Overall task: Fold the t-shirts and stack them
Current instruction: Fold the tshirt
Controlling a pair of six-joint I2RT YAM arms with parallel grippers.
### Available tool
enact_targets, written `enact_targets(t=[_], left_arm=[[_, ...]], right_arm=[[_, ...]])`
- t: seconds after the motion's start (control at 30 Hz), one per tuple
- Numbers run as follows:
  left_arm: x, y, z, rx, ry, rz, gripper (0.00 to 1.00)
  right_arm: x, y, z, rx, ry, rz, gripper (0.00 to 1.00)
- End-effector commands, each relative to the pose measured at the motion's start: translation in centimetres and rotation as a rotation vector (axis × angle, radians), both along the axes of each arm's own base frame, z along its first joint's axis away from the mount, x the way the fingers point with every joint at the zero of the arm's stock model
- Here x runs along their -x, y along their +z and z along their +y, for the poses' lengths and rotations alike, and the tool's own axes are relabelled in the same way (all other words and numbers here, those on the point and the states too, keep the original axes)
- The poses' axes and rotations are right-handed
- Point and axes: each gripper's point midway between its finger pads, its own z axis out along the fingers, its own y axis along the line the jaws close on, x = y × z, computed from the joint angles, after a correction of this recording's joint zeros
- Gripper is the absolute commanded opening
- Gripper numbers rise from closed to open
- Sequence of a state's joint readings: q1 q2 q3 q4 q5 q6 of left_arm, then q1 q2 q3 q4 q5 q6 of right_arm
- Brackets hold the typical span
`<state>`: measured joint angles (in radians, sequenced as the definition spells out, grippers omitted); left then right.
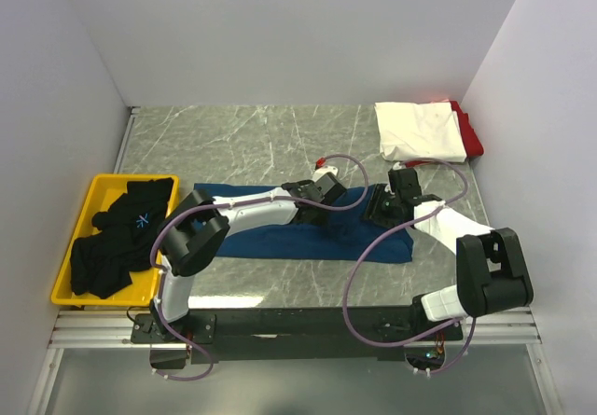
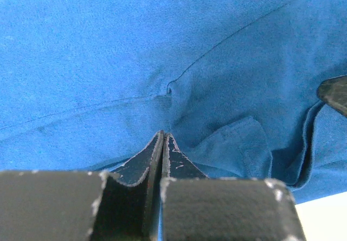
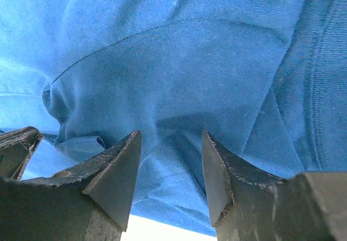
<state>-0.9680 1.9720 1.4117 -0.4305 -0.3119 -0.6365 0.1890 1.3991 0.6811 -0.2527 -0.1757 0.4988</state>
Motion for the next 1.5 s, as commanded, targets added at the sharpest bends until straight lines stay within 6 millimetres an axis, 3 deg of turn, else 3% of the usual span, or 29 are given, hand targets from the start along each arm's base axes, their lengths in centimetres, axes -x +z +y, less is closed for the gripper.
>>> enact_targets(t=[0.0,0.17,0.4,0.47,0.7,0.93,1.07,1.23,1.47], left_arm=[[-0.7,3.2,-0.5,0.069,0.01,-0.048,0.06],[-1.3,4.2,-0.5,0.089,0.016,-0.06,0.07],[-2.3,5.7,-2.1,0.108,-0.007,-0.076,0.07],[-2.6,6.3,-2.7,0.118,-0.017,-0.081,0.07],[-3.2,6.0,-4.8,0.123,-0.082,-0.072,0.1],[-3.3,5.0,-7.2,0.152,-0.156,-0.038,0.24],[-3.0,4.1,-8.2,0.164,-0.192,-0.016,0.26],[-1.9,3.2,-8.9,0.183,-0.241,0.025,0.26],[-0.2,2.4,-8.3,0.189,-0.26,0.059,0.22]], right_arm=[[-1.0,0.4,0.5,-0.021,0.026,-0.039,0.55],[-0.3,0.4,0.9,-0.028,0.041,-0.037,0.45],[1.4,0.1,0.9,-0.039,0.058,-0.033,0.29],[2.0,-0.1,0.9,-0.046,0.061,-0.025,0.2],[3.8,0.6,1.2,-0.088,0.06,-0.05,0.04],[5.5,1.4,1.6,-0.137,0.052,-0.07,0.03],[6.4,1.5,1.8,-0.161,0.046,-0.072,0.02],[7.1,1.5,2.0,-0.181,0.033,-0.065,0.01],[7.6,1.6,1.9,-0.192,0.011,-0.069,0.01]])
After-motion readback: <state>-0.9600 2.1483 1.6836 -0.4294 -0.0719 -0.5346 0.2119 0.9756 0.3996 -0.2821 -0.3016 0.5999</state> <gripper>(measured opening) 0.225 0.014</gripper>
